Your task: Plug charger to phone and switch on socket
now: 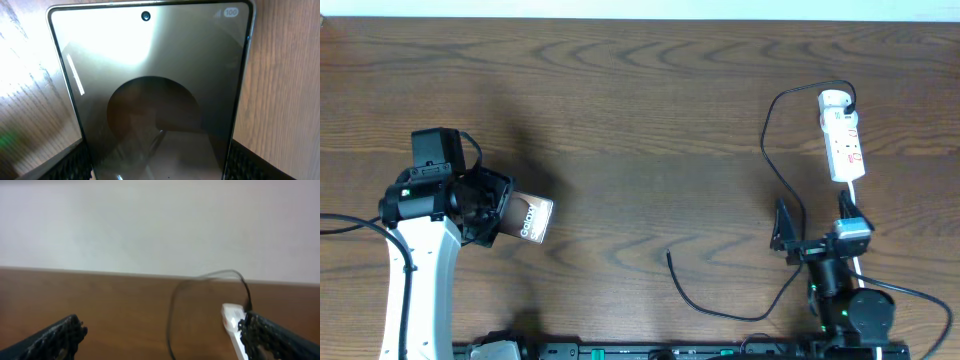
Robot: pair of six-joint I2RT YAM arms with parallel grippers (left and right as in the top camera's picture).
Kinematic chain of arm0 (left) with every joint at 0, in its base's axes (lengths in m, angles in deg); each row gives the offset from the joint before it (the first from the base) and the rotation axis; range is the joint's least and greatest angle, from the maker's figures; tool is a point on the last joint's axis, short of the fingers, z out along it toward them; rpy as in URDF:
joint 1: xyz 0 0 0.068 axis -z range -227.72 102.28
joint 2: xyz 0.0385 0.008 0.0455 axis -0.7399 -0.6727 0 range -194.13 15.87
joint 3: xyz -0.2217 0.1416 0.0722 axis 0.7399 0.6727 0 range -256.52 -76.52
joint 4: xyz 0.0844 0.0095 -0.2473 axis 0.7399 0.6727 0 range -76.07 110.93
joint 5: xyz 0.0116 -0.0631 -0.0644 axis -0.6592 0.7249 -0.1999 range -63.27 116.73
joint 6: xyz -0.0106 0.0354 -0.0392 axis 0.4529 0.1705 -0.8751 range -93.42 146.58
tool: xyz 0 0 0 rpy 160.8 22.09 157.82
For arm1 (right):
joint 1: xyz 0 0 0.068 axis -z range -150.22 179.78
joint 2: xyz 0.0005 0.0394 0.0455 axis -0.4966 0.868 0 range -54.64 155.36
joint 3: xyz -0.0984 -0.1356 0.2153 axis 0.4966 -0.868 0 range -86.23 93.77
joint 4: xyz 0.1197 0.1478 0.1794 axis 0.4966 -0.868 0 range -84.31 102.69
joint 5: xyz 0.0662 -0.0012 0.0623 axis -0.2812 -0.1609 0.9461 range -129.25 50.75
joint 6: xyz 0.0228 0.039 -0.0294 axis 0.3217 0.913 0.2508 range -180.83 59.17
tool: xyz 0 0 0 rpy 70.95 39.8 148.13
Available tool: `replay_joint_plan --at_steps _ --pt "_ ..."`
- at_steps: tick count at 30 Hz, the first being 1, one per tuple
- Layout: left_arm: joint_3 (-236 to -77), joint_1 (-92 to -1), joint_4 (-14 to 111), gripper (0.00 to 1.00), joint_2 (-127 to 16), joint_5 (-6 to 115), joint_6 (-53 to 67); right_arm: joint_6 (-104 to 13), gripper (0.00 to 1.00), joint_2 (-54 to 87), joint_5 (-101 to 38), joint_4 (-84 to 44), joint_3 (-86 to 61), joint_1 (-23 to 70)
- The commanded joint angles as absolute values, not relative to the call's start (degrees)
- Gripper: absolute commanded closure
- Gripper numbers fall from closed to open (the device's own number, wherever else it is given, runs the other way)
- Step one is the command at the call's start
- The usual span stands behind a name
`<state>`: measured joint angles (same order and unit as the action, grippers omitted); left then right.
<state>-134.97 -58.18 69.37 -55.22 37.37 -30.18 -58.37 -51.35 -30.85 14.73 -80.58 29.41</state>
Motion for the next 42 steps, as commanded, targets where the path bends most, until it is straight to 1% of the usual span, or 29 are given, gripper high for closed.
replay_joint_plan --at_steps 1,4,7,9,10,11,12,14,18,21,23,29,34,36,42 --pt "-136.3 -58.4 69.1 0.93 -54.8 37.9 -30.6 -55.5 0.01 -43.8 -23.9 14.3 -69.3 29.0" --pt "-136.3 -58.4 69.1 0.93 -54.8 37.9 -30.7 -55.5 0.01 -30.5 -15.0 10.8 -57.9 29.0" --pt "-136.3 -58.4 69.1 0.93 -54.8 37.9 -30.7 -53.5 0.01 -12.9 0.7 5.0 -43.4 29.0" --pt "-136.3 -58.4 69.1 0.93 -54.8 38.1 -30.7 -53.6 0.01 -1.2 13.5 1.0 -33.6 29.0" --pt "-136.3 -58.4 69.1 0.93 -54.8 38.3 -30.7 -53.6 0.01 8.2 25.2 -0.7 -26.3 29.0" --pt "-136.3 -58.4 69.1 0.93 -54.8 38.4 -30.7 -53.5 0.01 13.3 32.2 -0.5 -22.7 28.9" --pt "-136.3 -58.4 69.1 0.93 -54.8 38.8 -30.9 -53.5 0.01 21.5 43.0 0.4 -17.1 28.8" --pt "-136.3 -58.4 69.1 0.93 -54.8 39.9 -31.2 -52.7 0.01 29.7 50.3 2.0 -11.8 28.4" --pt "-136.3 -58.4 69.0 0.93 -54.8 41.3 -34.1 -42.0 0.01 44.1 50.0 3.8 -5.9 26.1" --pt "-136.3 -58.4 69.0 0.93 -54.8 42.3 -37.6 -33.3 0.01 51.2 50.1 9.2 -5.7 24.0" --pt "-136.3 -58.4 69.0 0.93 -54.8 43.3 -40.5 -30.6 0.01 54.8 50.1 10.5 -5.7 22.2" --pt "-136.3 -58.4 68.9 0.93 -54.8 43.9 -48.1 -30.6 0.01 60.5 50.0 9.9 -5.7 14.7" --pt "-136.3 -58.4 66.6 0.93 -54.8 43.9 -49.9 -30.7 0.01 61.4 43.2 10.3 -5.7 6.4" --pt "-136.3 -58.4 66.5 0.93 -54.8 43.9 -52.7 -30.6 0.01 61.4 40.9 11.9 -5.7 3.2" --pt "-136.3 -58.4 66.6 0.93 -54.8 43.9 -60.5 -30.6 0.01 61.4 35.9 13.8 -5.7 -1.6"
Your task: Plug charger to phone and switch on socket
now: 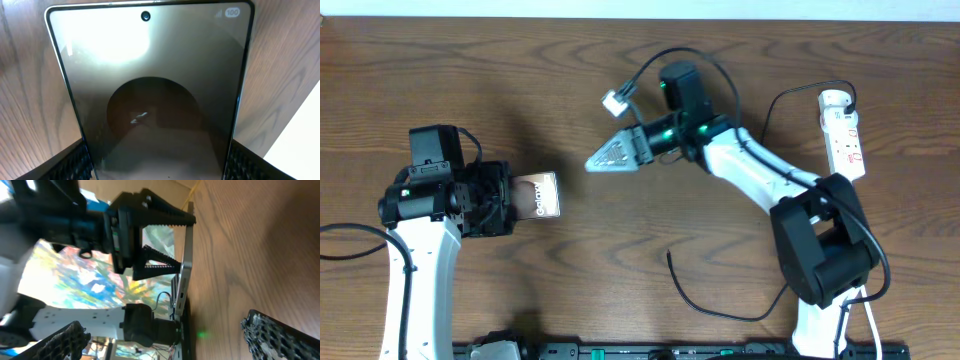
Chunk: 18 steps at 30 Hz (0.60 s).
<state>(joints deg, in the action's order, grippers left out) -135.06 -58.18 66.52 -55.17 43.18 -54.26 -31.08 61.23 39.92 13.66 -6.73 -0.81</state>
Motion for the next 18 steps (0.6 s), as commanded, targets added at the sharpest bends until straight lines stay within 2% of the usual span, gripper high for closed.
replay_joint_plan --at_steps 1,9,18 --pt "-136.3 -58.4 66.6 0.93 -54.8 44.0 -61.8 -30.6 0.01 61.4 35.2 13.8 -5.7 -2.0" --pt "-136.3 -58.2 66.9 0.93 -54.8 45.4 -68.0 -30.6 0.01 61.4 32.1 14.0 -5.7 -4.1" --pt "-136.3 -56.3 67.0 0.93 -54.9 47.0 -69.1 -30.6 0.01 61.4 30.2 14.3 -5.7 -7.5"
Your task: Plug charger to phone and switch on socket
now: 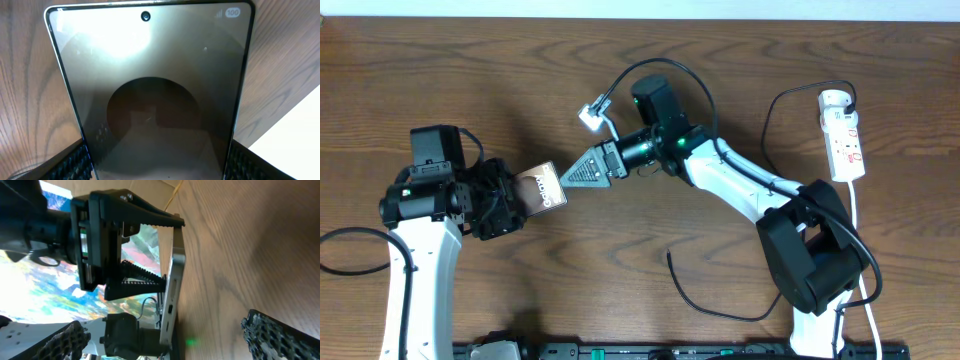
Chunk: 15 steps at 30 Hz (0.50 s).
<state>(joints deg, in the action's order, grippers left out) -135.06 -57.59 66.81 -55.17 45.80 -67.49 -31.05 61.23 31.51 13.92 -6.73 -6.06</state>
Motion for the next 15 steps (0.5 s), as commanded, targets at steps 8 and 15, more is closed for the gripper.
replay_joint_plan --at_steps 8,15 --pt "-136.3 -53.1 66.9 0.93 -54.9 46.6 -71.1 -28.9 0.01 61.4 29.7 14.8 -5.7 -9.0" --pt "-136.3 -51.2 66.0 0.93 -54.9 46.6 -71.6 -28.1 0.02 61.4 28.3 14.8 -5.7 -9.3"
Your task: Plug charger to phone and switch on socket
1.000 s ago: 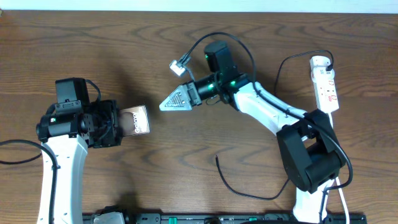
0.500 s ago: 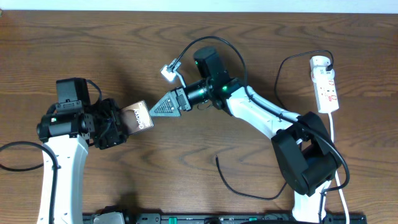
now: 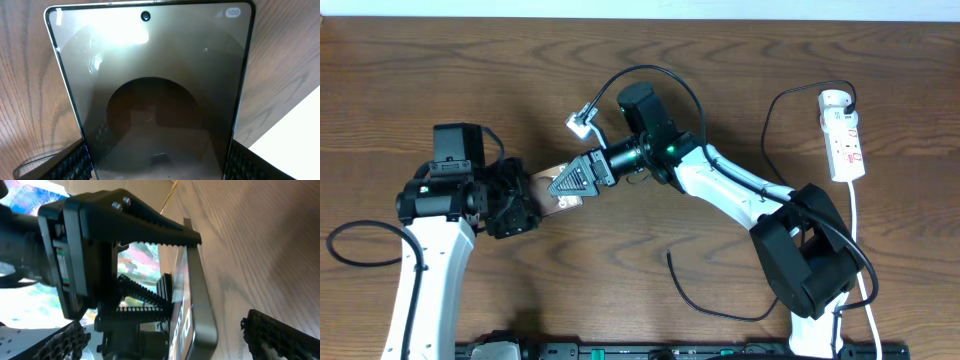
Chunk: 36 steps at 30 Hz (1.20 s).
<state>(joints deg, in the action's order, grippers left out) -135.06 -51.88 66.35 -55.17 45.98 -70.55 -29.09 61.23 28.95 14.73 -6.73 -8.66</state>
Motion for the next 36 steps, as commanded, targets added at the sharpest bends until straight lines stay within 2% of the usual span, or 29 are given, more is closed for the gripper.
replay_joint_plan --at_steps 1,3,7,11,15,19,36 --pt "-136.3 -51.1 66.1 0.93 -54.9 46.7 -71.9 -28.1 0.04 61.4 28.3 14.8 -5.7 -9.3" --pt "-136.3 -50.8 66.1 0.93 -54.9 46.7 -72.3 -28.0 0.07 61.4 28.1 14.8 -5.7 -9.4" --pt "-136.3 -50.4 65.9 0.93 -54.9 46.6 -72.4 -26.1 0.19 61.4 25.6 14.6 -5.7 -9.8" --pt "-136.3 -50.4 65.8 0.93 -54.9 46.6 -72.4 -25.7 0.23 61.4 24.9 14.9 -5.7 -10.5" --pt "-136.3 -50.4 65.7 0.93 -54.9 46.7 -73.7 -25.7 0.39 61.4 24.9 14.9 -5.7 -11.5" --pt "-136.3 -50.4 65.7 0.93 -54.9 46.7 -73.6 -25.5 0.47 61.4 24.0 14.9 -5.7 -11.9" --pt "-136.3 -47.9 64.3 0.93 -54.9 46.6 -75.4 -24.4 0.51 61.4 22.4 14.6 -5.7 -13.2"
